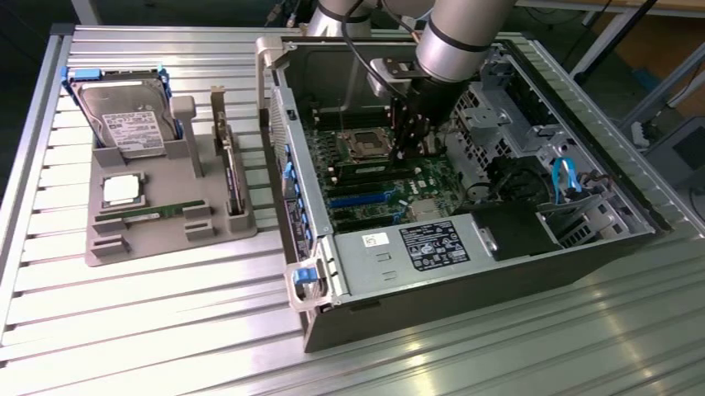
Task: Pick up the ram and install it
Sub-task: 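Insert the ram into the slot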
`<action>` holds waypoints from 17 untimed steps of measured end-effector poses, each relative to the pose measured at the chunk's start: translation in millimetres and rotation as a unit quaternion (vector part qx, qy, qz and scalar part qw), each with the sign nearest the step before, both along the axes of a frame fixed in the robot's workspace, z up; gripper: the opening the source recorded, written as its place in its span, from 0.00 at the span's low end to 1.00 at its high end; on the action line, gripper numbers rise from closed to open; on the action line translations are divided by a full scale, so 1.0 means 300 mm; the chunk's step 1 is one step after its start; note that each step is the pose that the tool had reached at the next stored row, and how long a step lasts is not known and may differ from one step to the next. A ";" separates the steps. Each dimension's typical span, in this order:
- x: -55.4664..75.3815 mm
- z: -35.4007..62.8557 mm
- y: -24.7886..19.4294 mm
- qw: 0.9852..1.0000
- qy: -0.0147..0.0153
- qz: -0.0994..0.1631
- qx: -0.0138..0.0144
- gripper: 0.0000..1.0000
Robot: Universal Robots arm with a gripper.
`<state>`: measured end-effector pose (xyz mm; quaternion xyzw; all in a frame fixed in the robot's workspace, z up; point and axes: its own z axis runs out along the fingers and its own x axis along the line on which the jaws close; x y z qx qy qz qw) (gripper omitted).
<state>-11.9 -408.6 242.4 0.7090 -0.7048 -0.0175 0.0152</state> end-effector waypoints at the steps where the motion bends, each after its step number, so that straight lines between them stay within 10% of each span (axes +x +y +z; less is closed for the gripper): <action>1: 0.000 0.000 0.000 1.000 0.000 0.000 0.000 0.12; 17: 0.000 -0.003 -0.006 1.000 0.000 0.000 0.000 0.12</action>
